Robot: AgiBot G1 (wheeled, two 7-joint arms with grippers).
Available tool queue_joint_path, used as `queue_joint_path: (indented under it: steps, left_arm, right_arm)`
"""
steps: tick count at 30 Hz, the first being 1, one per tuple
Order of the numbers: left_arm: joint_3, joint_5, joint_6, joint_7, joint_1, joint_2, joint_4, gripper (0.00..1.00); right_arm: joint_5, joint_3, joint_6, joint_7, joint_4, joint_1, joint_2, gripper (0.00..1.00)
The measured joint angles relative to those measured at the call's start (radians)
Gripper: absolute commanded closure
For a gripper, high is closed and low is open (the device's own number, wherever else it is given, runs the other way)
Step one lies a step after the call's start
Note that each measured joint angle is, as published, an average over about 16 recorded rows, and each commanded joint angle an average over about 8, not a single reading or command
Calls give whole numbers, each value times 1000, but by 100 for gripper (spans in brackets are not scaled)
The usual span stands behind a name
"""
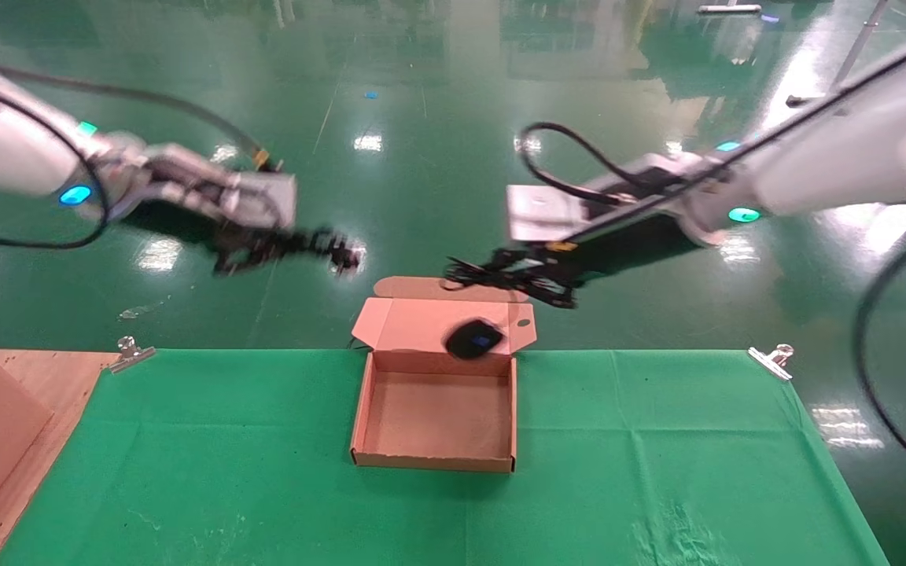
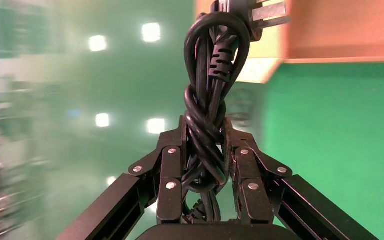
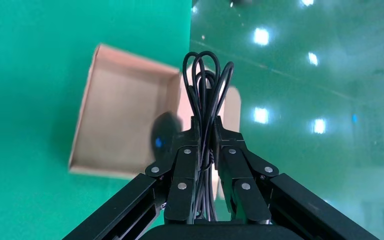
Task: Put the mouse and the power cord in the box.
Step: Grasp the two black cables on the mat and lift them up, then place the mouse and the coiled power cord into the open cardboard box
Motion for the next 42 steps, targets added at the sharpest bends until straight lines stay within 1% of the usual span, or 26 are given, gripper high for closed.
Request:
queue_joint_path:
  steps: [7,11,14,17,21,26,27,28,29,30,34,35,36,37,38,42]
  left_arm:
    - [-18,-23,-122,36,28,52,25,100]
    - [-41,-59,-158,60,76,68,29,100]
    - [-62,-97,-183,77,128,78,17,100]
    - [-83,-141,-210,92,192,86,-6,100]
    - [-103,-205,-254,105,291,95,-51,100]
    - [-100,-273,-316,110,412,102,-122,100]
    - [-94,-283,-327,110,432,102,-136,97]
    - [-87,-292,-338,110,450,103,-149,90]
    - [-78,-299,-348,110,466,103,-162,82]
    - [-68,-306,-358,110,480,103,-174,71]
    - [-21,-328,-393,105,519,104,-212,21]
    - [-9,-333,-401,103,525,103,-219,12]
    - [3,-338,-409,101,530,103,-226,6]
    - [15,-343,-416,99,533,103,-232,2]
    - [27,-347,-424,97,536,103,-237,0]
    - [71,-368,-451,86,540,102,-250,0]
  right_arm:
    - [33,-28,141,59,97,-42,-35,100]
    - [51,-57,212,89,146,-76,-35,100]
    - [63,-82,250,108,166,-93,-32,100]
    - [71,-106,267,123,169,-100,-29,100]
    - [78,-132,271,134,154,-100,-24,100]
    - [84,-153,267,133,122,-95,-19,100]
    - [85,-156,267,131,116,-95,-19,100]
    - [86,-158,267,129,109,-94,-18,100]
    - [87,-161,266,126,103,-94,-17,100]
    - [88,-163,267,123,97,-94,-17,100]
    - [95,-168,268,110,76,-95,-16,100]
    - [97,-170,268,106,72,-96,-16,100]
    - [99,-171,268,102,68,-97,-16,100]
    - [101,-171,268,99,64,-98,-15,100]
    - [103,-172,267,95,61,-100,-15,100]
    - [112,-175,264,82,49,-104,-15,100]
